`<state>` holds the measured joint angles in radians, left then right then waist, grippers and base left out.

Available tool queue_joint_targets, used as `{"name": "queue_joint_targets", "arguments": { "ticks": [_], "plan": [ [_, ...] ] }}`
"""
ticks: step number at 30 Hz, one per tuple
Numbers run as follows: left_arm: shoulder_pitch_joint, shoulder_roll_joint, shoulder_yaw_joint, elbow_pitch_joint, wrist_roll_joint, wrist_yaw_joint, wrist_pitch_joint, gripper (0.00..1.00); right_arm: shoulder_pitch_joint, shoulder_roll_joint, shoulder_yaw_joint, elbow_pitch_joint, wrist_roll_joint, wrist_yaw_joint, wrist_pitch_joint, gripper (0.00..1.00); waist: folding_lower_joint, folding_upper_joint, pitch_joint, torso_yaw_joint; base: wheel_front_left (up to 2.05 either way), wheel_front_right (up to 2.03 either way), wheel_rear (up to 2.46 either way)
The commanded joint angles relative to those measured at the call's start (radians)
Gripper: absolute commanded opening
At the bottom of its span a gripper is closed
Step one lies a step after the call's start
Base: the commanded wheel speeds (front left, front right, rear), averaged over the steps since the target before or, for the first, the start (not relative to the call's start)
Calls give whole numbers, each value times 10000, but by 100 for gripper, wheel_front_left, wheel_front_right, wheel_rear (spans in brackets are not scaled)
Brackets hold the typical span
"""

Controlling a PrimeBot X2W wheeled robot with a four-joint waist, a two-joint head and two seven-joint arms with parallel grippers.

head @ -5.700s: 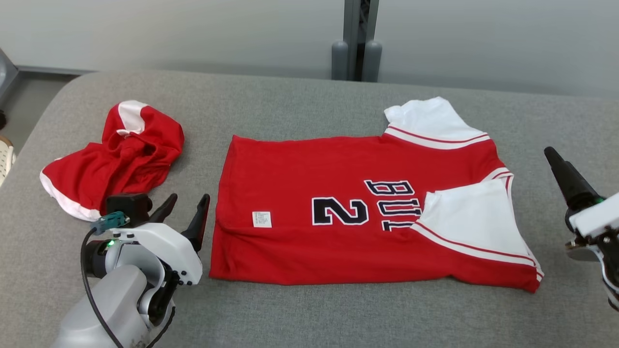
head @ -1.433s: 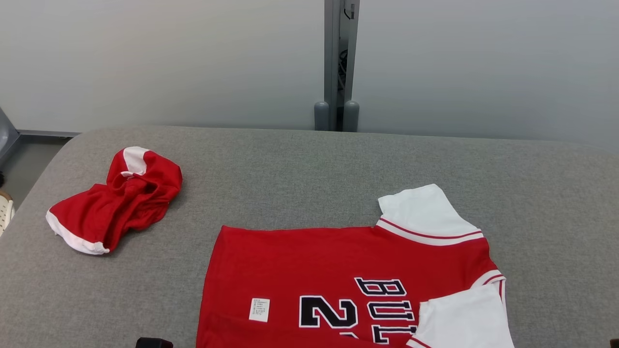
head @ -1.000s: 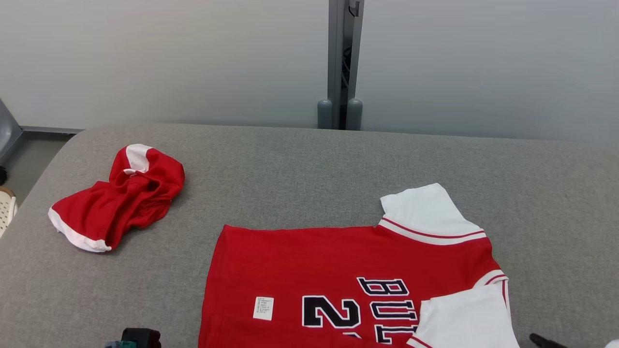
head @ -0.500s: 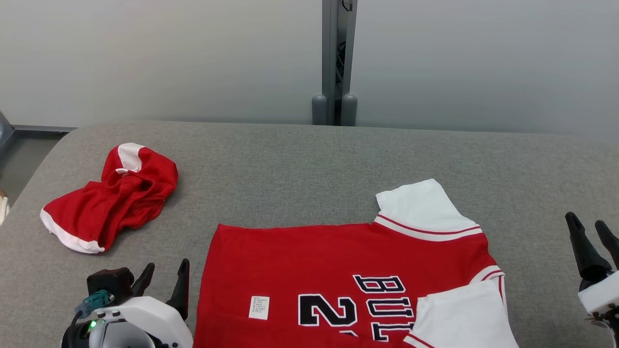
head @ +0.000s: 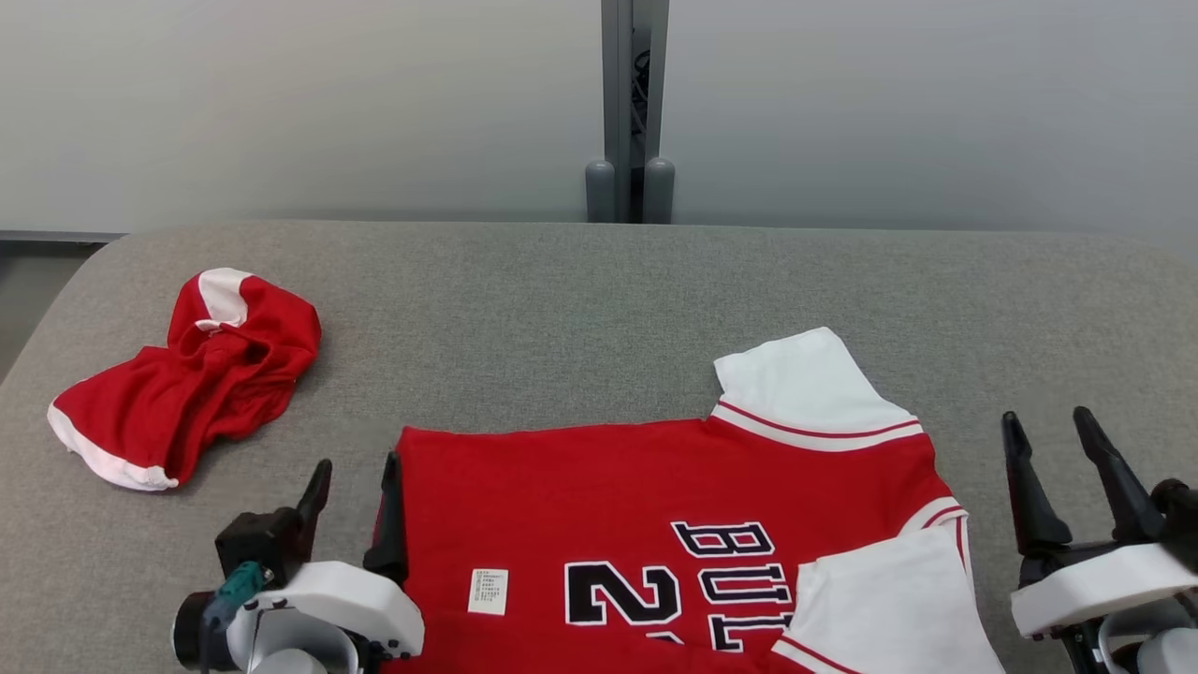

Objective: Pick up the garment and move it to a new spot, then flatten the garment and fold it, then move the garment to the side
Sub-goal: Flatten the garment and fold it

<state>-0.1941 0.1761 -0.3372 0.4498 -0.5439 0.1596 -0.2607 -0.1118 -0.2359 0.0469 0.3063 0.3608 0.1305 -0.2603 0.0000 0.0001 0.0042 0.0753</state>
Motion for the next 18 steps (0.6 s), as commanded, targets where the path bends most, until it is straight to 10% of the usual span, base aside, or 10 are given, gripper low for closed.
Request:
{"name": "queue_joint_targets", "arguments": {
  "ticks": [1, 18],
  "plan": [
    [248, -170, 242, 134, 427, -155, -34, 100, 110, 152, 13, -136, -257, 6, -71, 100, 0, -1, 91, -53, 0, 0, 0],
    [-1309, -316, 1321, 2689, 2200, -541, -30, 100, -503, 541, 36, -499, -182, 4, -74, 100, 0, -1, 1334, -765, 0, 0, 0]
  ]
}}
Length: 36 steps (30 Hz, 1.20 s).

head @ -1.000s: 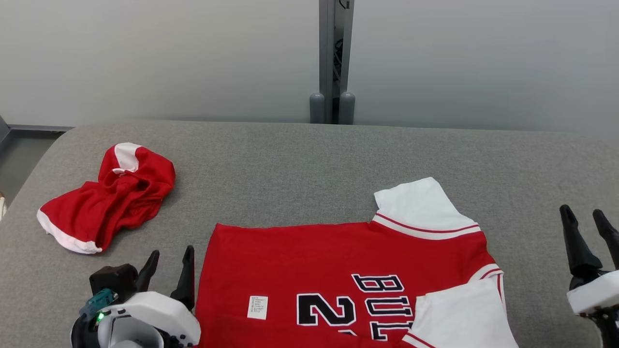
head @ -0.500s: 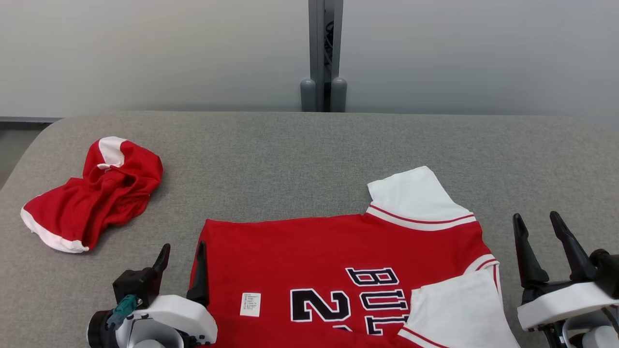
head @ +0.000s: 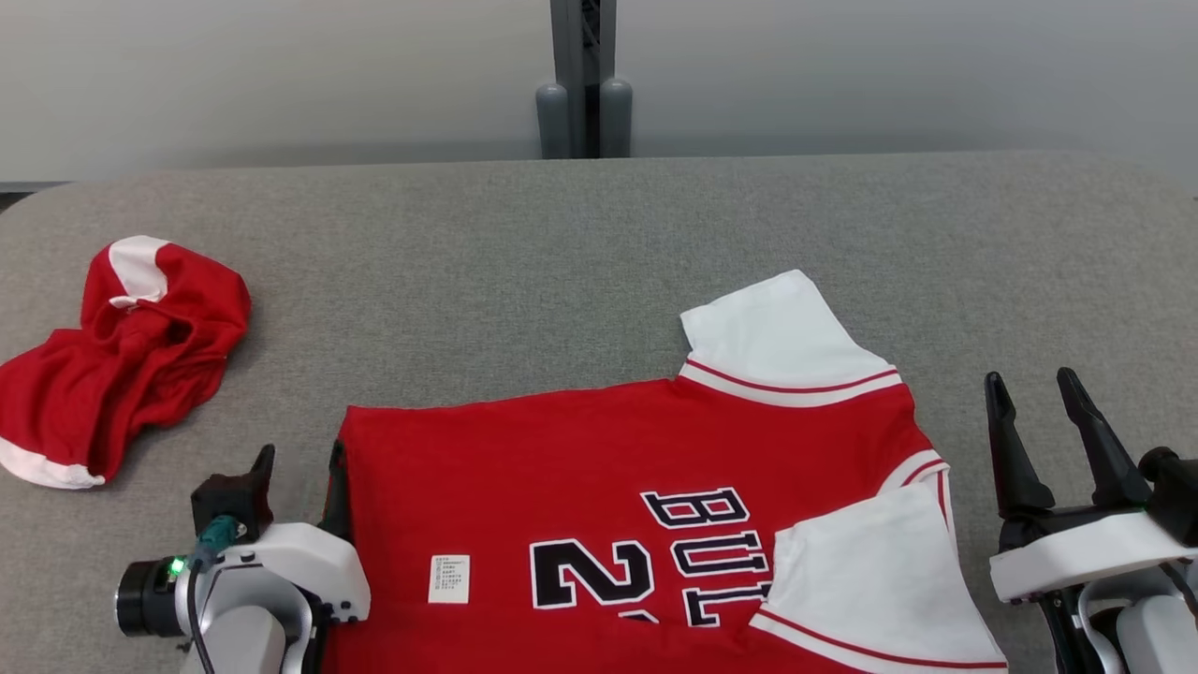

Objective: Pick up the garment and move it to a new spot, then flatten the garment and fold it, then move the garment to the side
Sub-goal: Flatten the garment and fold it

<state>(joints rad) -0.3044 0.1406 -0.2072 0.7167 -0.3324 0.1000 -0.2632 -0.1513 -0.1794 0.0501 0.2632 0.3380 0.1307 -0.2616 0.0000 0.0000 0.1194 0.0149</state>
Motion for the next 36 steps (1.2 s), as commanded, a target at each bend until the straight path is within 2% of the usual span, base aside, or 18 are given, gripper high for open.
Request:
{"name": "queue_joint_targets", "arguments": {
  "ticks": [1, 9, 18, 23, 32, 36],
  "plan": [
    [-432, 78, -7, 288, 149, 78, -3, 100, -137, -23, 40, -65, 56, 2, -59, 100, 0, 0, 268, -223, 0, 0, 0],
    [-1835, 325, -248, 2179, 398, 169, 371, 100, -382, 6, 29, -58, 211, 2, -60, 100, 0, 0, 722, -594, 0, 0, 0],
    [-2556, 191, -545, 3220, 469, -199, 211, 100, -447, 22, 5, -38, 244, 2, -60, 100, 0, 0, 884, -661, 0, 0, 0],
    [-2763, 105, -554, 3315, 373, -309, 71, 100, -440, 18, -6, 12, 244, 2, -60, 100, 0, 0, 884, -630, 0, 0, 0],
    [-2679, 1, -406, 2569, 381, -117, -18, 100, -440, 46, -11, 128, 251, 2, -61, 100, 0, 0, 848, -543, 0, 0, 0],
    [-2394, 14, -357, 2202, 418, -238, -21, 100, -452, 49, 53, 169, 269, 2, -61, 100, 0, 0, 819, -558, 0, 0, 0]
  ]
}}
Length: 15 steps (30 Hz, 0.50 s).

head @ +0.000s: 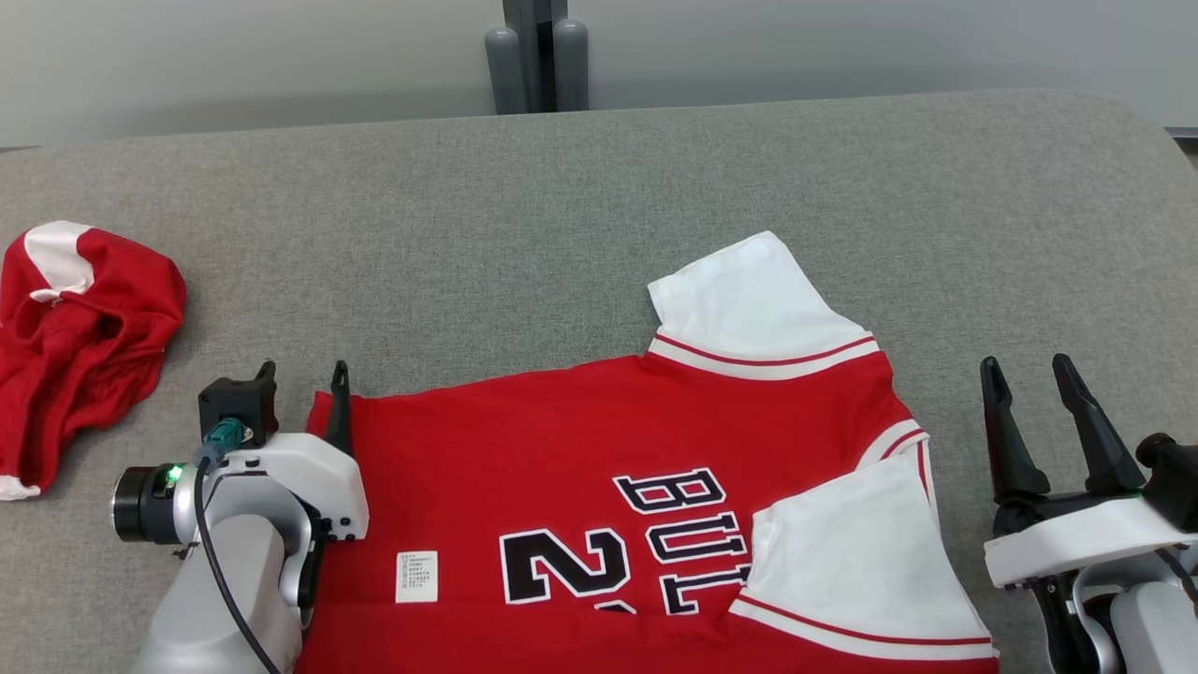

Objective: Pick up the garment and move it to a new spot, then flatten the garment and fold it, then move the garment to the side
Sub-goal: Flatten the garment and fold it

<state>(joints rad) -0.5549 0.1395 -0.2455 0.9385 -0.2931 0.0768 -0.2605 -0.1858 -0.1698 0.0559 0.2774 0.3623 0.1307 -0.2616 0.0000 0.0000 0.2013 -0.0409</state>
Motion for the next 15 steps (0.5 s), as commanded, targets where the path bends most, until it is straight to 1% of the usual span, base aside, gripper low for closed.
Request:
{"name": "queue_joint_targets", "arguments": {
  "ticks": [1, 5, 8, 15],
  "plan": [
    [176, 22, 4, 34, 21, -47, -48, 100, -108, -46, 12, 34, 34, 2, -61, 100, 0, 0, -9, -10, 0, 0, 0],
    [134, 43, -92, 490, 38, -57, 32, 100, -126, -54, 72, 94, 68, 2, -61, 100, 0, 0, -31, -59, 0, 0, 0],
    [41, -22, -165, 846, -19, -145, 172, 100, -122, -49, 89, 133, 85, 2, -61, 100, 0, 0, -48, -84, 0, 0, 0],
    [-114, -66, -148, 1268, -166, -223, 78, 100, -80, -41, 132, 173, 96, 2, -61, 100, 0, 0, -56, -118, 0, 0, 0]
  ]
}}
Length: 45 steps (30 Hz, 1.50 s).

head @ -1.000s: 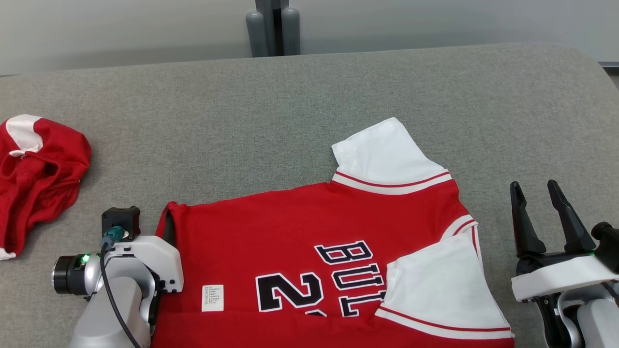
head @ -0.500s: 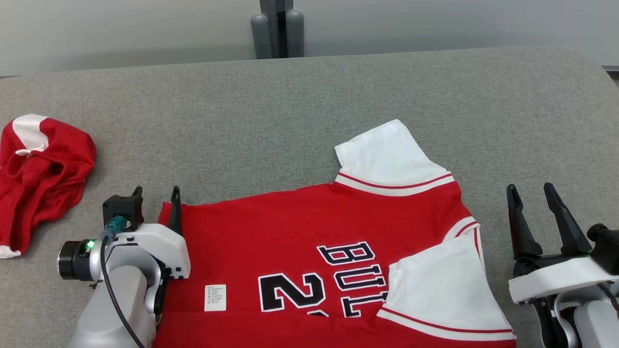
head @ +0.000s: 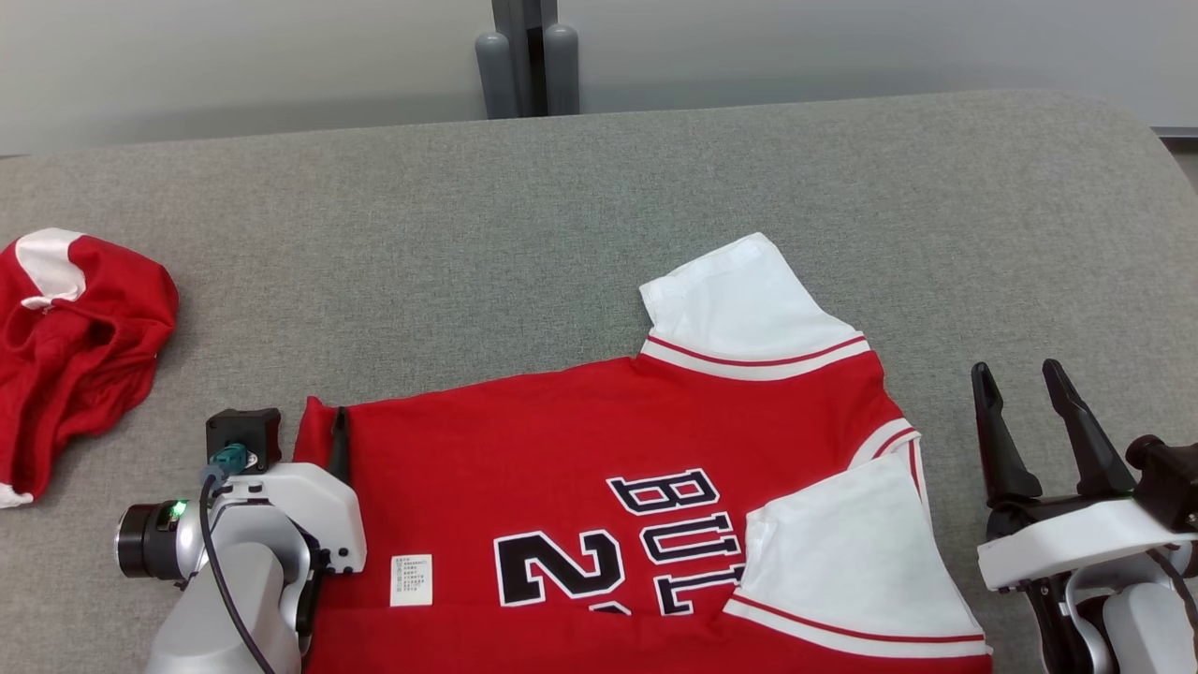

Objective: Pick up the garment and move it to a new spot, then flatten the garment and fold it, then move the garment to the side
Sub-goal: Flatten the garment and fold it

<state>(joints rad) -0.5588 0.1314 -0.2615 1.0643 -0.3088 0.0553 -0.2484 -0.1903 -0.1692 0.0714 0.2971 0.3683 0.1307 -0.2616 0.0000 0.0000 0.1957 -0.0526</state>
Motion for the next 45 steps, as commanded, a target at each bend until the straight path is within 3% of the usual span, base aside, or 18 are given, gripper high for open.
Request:
{"name": "queue_joint_targets", "arguments": {
  "ticks": [1, 3, 5, 6, 7, 8, 9, 18, 24, 29, 35, 45],
  "plan": [
    [-85, 19, 41, 34, -39, -6, -68, 100, -37, -43, -17, -17, 42, 2, -61, 100, 0, 0, 0, -1, 0, 0, 0],
    [-143, 27, 110, 27, -125, 2, -95, 98, -40, -33, -10, 5, 54, 2, -61, 100, 0, 0, 0, 4, 0, 0, 0],
    [-162, 17, 166, 7, -199, -14, -120, 88, -35, -31, -2, 38, 52, 2, -61, 100, 0, 0, -7, 13, 0, 0, 0],
    [-161, 9, 190, 7, -228, -36, -128, 73, -38, -31, 3, 53, 52, 2, -61, 100, 0, 0, -4, 19, 0, 0, 0],
    [-166, 1, 200, 19, -247, -74, -140, 38, -44, -30, 9, 66, 53, 2, -61, 100, 0, 0, 1, 28, 0, 0, 0],
    [-178, -5, 220, 27, -296, -112, -148, 31, -55, -28, 7, 78, 53, 2, -61, 100, 0, 0, 9, 38, 0, 0, 0],
    [-189, -9, 256, 16, -330, -175, -155, 0, -68, -25, 3, 92, 50, 2, -61, 100, 0, 0, 20, 50, 0, 0, 0],
    [-313, -133, 275, -357, -391, -309, -171, 0, -446, -231, 196, 327, 97, 2, -61, 100, 0, 0, 163, 396, 0, 0, 0],
    [-309, -267, 194, -821, -257, -309, -172, 0, -1454, -670, 689, 1202, 328, 2, -49, 100, 0, 0, 324, 819, 0, 0, 0],
    [-377, -429, 9, -1127, -127, -344, -173, 0, -3296, -1067, 1587, 2752, 931, 2, 474, 100, 0, 0, 609, 1270, 0, 0, 0],
    [-641, -672, -438, -1319, -70, -433, -172, 0, -5725, -1519, 2857, 5007, 1867, 1, 1872, 100, 0, 0, 1112, 1932, 0, 0, 0],
    [-938, -770, -1335, -1578, -691, -426, -164, 0, -7430, -1788, 4224, 7054, 2983, 2, 3375, 100, 0, 0, 1575, 2551, 0, 0, 0]
  ]
}}
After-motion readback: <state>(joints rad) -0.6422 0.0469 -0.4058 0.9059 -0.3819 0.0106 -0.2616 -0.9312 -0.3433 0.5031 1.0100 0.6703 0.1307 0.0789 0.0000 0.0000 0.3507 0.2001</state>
